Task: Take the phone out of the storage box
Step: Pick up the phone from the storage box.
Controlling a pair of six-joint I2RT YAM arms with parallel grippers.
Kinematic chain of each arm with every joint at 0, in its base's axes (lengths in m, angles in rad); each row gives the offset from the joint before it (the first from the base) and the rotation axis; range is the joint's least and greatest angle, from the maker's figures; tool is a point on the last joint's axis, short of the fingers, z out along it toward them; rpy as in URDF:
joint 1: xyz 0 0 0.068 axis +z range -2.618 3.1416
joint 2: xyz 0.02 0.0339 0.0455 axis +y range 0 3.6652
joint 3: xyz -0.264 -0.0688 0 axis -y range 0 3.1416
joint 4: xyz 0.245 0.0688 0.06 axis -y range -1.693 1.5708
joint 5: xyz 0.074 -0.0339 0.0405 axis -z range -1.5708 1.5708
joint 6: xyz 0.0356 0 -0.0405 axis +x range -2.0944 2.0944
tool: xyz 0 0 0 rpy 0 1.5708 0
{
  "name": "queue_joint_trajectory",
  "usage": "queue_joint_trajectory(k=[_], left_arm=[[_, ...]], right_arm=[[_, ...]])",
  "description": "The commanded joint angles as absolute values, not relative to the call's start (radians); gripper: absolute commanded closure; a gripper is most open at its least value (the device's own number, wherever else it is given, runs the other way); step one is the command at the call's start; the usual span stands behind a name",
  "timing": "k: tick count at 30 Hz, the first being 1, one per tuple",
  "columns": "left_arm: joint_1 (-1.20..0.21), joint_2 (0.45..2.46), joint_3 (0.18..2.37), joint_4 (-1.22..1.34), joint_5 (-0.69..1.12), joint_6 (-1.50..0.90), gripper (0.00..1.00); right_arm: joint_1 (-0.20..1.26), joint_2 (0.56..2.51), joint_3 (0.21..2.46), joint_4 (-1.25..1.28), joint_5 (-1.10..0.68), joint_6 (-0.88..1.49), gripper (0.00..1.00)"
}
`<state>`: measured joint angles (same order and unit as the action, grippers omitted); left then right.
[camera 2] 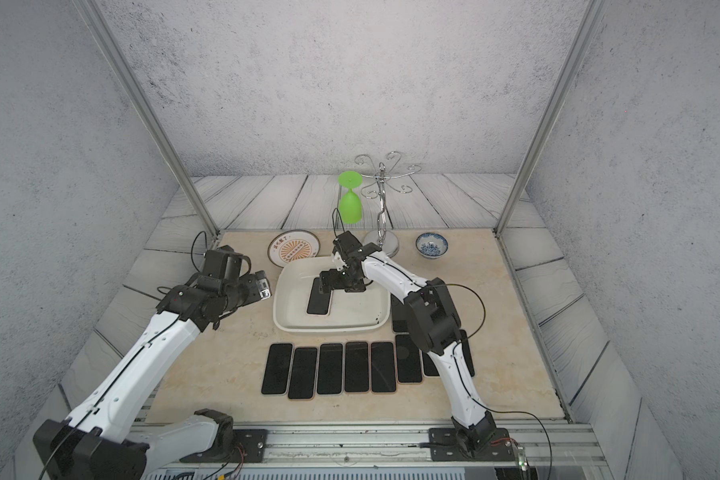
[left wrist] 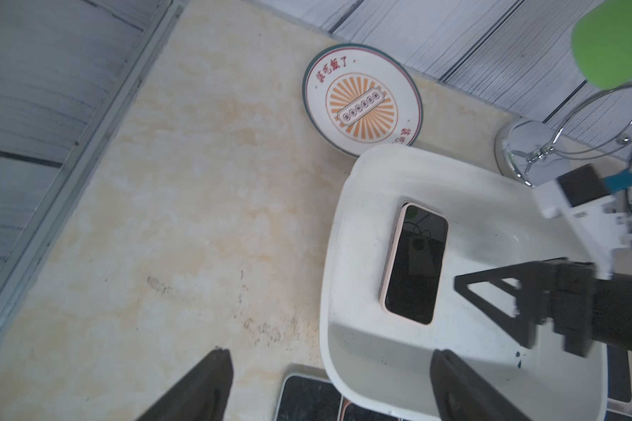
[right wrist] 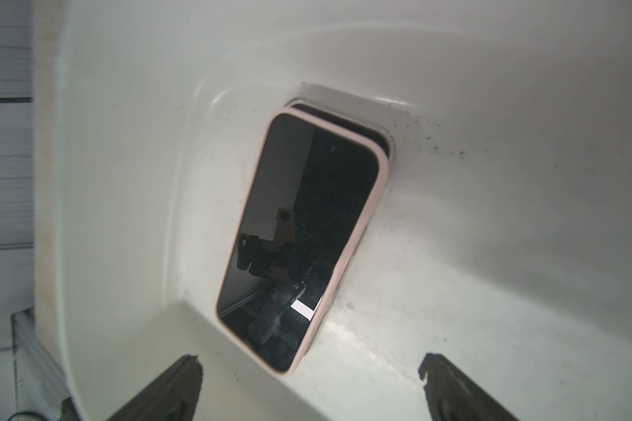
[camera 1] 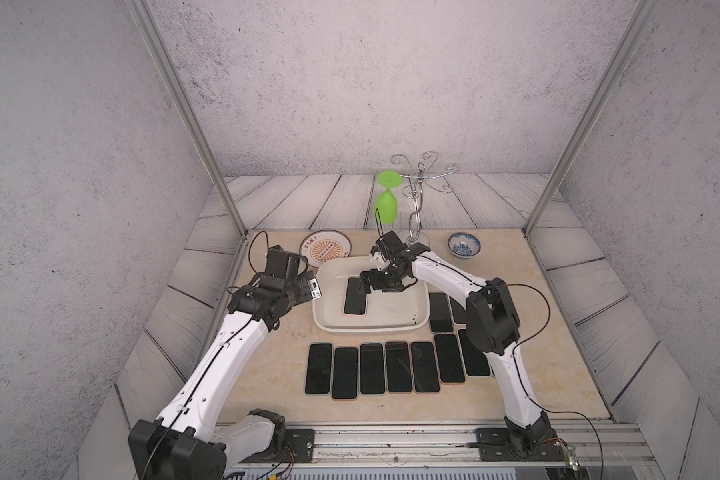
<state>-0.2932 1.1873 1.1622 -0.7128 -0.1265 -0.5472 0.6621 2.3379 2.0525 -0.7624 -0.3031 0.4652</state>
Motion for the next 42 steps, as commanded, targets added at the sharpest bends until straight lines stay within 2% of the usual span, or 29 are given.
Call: queue_joint_trajectory(k=[1, 7, 14, 23, 28, 31, 35, 38, 40, 42], left_arm=[[-0.276, 1.209, 1.176, -0.694, -0.073, -0.484, 0.09], [-0.248, 1.177, 1.136, -0.695, -0.010, -0.462, 0.09], [-0.239, 1.112, 1.118, -0.721, 0.020, -0.426, 0.09], [-0.218, 1.043, 1.089, -0.754, 0.058, -0.402, 0.09], [-0.204, 1.011, 1.061, -0.774, 0.055, -0.388, 0.09], [-0.200, 0.992, 1.044, -0.777, 0.060, -0.379, 0.09], [-0.195, 0.978, 1.022, -0.775, 0.066, -0.382, 0.09], [-0.195, 0.971, 1.011, -0.773, 0.068, -0.385, 0.09], [-0.195, 0.965, 1.007, -0.771, 0.064, -0.388, 0.09], [-0.195, 0.958, 1.000, -0.760, 0.063, -0.387, 0.09]], right_arm=[[0.693, 2.413, 2.185, -0.845, -0.171, 0.557, 0.01], [0.749, 2.513, 2.300, -0.812, -0.096, 0.609, 0.01], [0.786, 2.560, 2.285, -0.732, -0.077, 0.643, 0.01], [0.796, 2.717, 2.481, -0.897, 0.036, 0.601, 0.01], [0.796, 2.735, 2.456, -0.918, 0.105, 0.574, 0.01], [0.798, 2.729, 2.431, -0.926, 0.155, 0.555, 0.06], [0.793, 2.721, 2.401, -0.934, 0.207, 0.548, 0.20], [0.786, 2.679, 2.326, -0.907, 0.232, 0.558, 0.25], [0.777, 2.639, 2.288, -0.900, 0.231, 0.565, 0.35], [0.774, 2.594, 2.263, -0.895, 0.234, 0.554, 0.41]])
